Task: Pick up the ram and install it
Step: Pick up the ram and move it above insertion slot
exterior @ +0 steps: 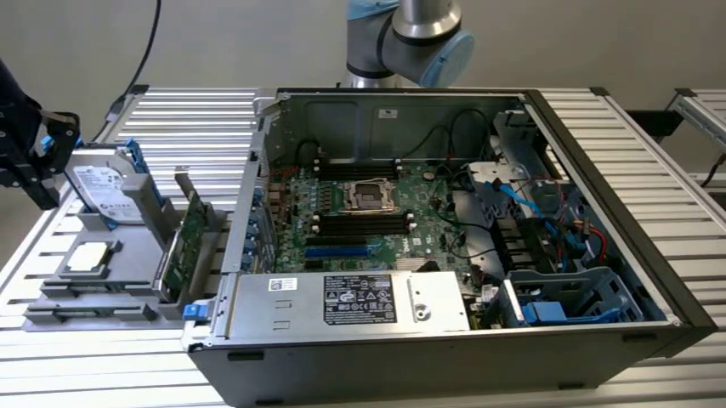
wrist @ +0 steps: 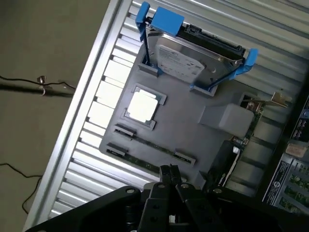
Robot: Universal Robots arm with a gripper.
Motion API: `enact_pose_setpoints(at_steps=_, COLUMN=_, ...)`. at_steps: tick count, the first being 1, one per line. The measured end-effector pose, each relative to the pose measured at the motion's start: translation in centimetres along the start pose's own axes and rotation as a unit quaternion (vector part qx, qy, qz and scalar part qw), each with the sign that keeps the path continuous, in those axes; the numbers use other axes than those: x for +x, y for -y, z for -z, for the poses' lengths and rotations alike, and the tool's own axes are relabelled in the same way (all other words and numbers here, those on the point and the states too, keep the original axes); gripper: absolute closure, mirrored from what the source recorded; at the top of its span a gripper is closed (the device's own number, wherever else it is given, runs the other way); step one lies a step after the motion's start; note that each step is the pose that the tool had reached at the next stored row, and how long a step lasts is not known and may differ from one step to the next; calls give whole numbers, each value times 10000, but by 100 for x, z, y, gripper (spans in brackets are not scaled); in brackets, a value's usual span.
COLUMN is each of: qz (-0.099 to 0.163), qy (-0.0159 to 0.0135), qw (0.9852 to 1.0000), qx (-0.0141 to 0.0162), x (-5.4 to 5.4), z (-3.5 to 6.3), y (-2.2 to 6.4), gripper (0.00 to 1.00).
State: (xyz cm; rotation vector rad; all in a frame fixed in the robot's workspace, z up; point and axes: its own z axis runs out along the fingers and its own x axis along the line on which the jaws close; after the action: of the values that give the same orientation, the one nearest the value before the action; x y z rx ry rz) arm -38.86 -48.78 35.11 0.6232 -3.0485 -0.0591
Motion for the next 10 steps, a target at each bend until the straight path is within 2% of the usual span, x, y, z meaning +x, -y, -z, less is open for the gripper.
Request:
enact_pose_setpoints(at_steps=5, qz=452, qy=-20, qw=9990, qx=10, x=0, z=-12, y=1, gripper=89)
enact_pose_setpoints(at_steps=10, qz=905, qy=-39, qw=9959, qx=19, x=0, z=-22, y=1, gripper=89)
